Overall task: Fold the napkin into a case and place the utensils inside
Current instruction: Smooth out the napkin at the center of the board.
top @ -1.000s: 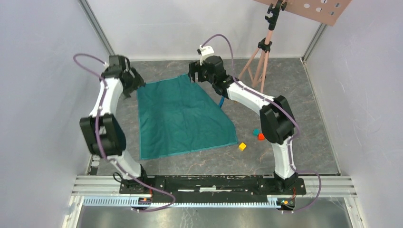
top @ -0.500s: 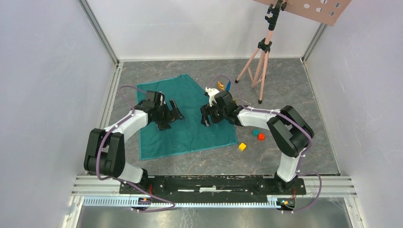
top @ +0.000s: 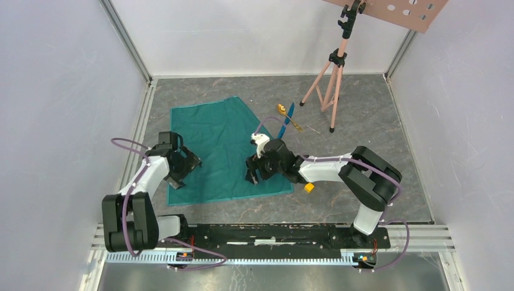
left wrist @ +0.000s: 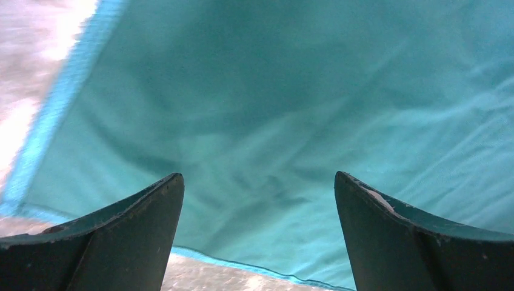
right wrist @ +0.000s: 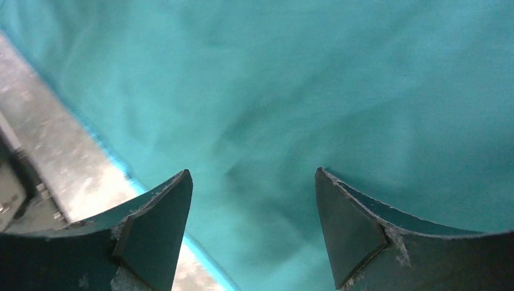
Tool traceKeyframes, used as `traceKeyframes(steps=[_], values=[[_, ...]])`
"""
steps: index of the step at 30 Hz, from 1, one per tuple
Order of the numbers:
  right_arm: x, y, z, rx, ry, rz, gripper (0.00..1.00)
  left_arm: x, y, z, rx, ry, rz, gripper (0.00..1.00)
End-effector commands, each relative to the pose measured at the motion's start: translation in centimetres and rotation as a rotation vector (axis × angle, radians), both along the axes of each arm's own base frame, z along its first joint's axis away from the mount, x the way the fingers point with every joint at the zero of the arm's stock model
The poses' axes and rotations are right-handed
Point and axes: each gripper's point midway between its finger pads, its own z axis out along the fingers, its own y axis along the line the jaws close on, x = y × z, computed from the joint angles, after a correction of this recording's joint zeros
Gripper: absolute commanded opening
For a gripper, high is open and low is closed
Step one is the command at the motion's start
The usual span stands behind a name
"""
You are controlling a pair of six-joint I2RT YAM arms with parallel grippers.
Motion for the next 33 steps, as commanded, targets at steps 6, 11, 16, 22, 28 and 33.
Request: traceKeyframes(steps=[6, 11, 16, 22, 28, 33], values=[[-0.2, 3.9, 7.5, 0.14, -0.054, 0.046, 0.83, -2.2, 4.1, 4.4, 0.175, -0.078, 0.153, 1.0], [7.1, -1.9, 8.6, 0.052, -0.108, -0.228, 0.88, 0.9, -0.4, 9.3, -0.005, -0.319, -0.119, 1.0], [13.2, -5.3, 8.3, 0.048, -0.093, -0.322, 0.83, 2.2, -6.4, 13.5, -0.279, -0.517, -0.294, 1.0], [17.7, -3.8, 7.0, 0.034, -0.129, -0.232, 0.69, 1.1, -9.6, 13.7, -0.317, -0.511, -0.397, 1.0], [20.2, -1.9, 4.6, 0.026, -0.122, -0.169, 0.55, -0.1, -11.3, 12.9, -0.317, -0.482, -0.448, 1.0], [21.5, -1.8, 3.2, -0.014, -0.154, -0.155, 0.53, -0.4, -12.0, 13.1, -0.319, -0.483, -0.472, 1.0]])
